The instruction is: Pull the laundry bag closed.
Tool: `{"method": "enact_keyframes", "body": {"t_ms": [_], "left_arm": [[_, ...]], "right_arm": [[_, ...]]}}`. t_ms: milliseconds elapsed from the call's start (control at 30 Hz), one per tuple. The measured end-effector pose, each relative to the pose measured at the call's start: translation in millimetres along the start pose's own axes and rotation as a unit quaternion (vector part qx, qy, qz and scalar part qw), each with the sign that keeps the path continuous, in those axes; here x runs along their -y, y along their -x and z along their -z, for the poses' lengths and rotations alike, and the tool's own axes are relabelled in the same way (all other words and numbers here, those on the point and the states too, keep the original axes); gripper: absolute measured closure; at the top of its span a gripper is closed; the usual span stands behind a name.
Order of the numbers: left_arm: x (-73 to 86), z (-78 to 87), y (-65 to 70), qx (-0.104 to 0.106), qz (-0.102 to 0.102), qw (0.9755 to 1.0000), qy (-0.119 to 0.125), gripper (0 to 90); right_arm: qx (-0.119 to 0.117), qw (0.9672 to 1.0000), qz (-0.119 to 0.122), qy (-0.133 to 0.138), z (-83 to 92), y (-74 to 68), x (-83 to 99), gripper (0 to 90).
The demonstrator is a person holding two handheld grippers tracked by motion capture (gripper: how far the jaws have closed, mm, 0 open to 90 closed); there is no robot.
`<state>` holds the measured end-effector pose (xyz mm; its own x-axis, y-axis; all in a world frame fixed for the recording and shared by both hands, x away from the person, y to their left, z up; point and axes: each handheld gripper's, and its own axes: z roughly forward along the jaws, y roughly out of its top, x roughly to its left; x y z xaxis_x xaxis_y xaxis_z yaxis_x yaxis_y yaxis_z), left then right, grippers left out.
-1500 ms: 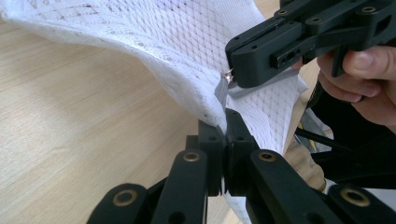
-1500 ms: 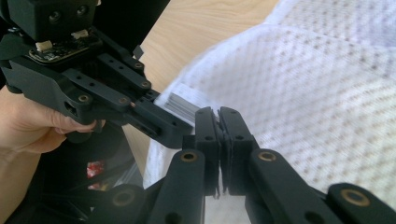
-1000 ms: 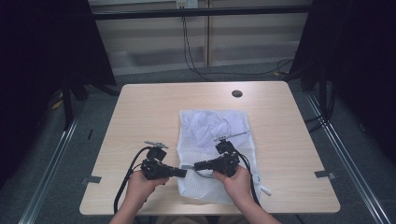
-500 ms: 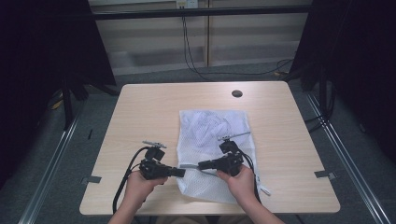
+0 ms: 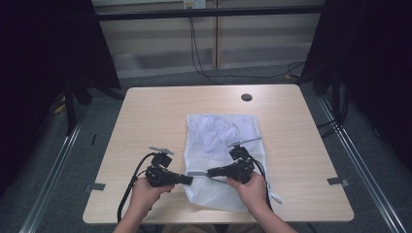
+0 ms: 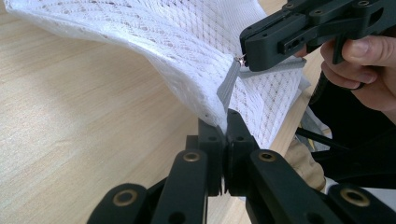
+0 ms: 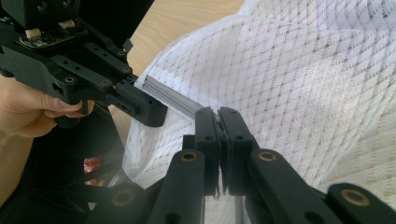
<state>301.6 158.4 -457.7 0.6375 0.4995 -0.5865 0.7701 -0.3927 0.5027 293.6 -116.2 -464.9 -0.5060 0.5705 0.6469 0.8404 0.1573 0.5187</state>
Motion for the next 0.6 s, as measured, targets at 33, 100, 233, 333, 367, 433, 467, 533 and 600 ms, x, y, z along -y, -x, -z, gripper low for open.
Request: {"method": "enact_keyframes", "body": {"t_ms": [33, 100, 233, 333, 367, 433, 467, 533, 600], "left_arm": [[-0.1, -0.1, -0.1, 0.002, 0.001, 1.0000, -0.001, 88.2], [-0.1, -0.4, 0.0, 0.001, 0.000, 1.0000, -0.002, 88.2], [0.0, 1.0, -1.6, 0.000, -0.003, 1.0000, -0.002, 88.2], [0.4, 0.2, -0.5, 0.001, 0.001, 1.0000, -0.002, 88.3], [0.4, -0.3, -0.5, 0.001, 0.000, 1.0000, -0.003, 88.2], [0.3, -0.6, -0.6, 0.002, 0.000, 1.0000, -0.003, 88.2], [0.3, -0.8, -0.5, 0.002, 0.001, 1.0000, -0.003, 88.2], [0.5, 0.0, -1.0, -0.001, -0.001, 1.0000, -0.004, 88.3], [1.0, 1.6, -2.1, -0.003, 0.002, 1.0000, 0.002, 88.2]], "right_arm": [[-0.001, 1.0000, 0.000, 0.001, -0.1, 0.4, 0.3, 87.0], [-0.002, 1.0000, 0.001, 0.000, -0.2, 1.0, 0.6, 86.9], [-0.001, 1.0000, -0.003, 0.001, 0.9, 2.2, 0.7, 87.0], [0.000, 1.0000, -0.003, 0.000, 2.3, 2.2, 0.9, 86.9], [0.000, 1.0000, -0.002, 0.000, 2.4, 2.2, 1.1, 87.0], [0.001, 1.0000, -0.003, -0.001, 2.4, 2.6, 1.4, 87.0], [0.000, 1.0000, -0.004, 0.001, 2.1, 3.0, 1.6, 87.0], [0.006, 1.0000, -0.003, 0.000, 2.1, 3.2, 1.9, 87.0], [0.008, 1.0000, -0.006, -0.001, 3.6, 5.2, 2.4, 86.9]]}}
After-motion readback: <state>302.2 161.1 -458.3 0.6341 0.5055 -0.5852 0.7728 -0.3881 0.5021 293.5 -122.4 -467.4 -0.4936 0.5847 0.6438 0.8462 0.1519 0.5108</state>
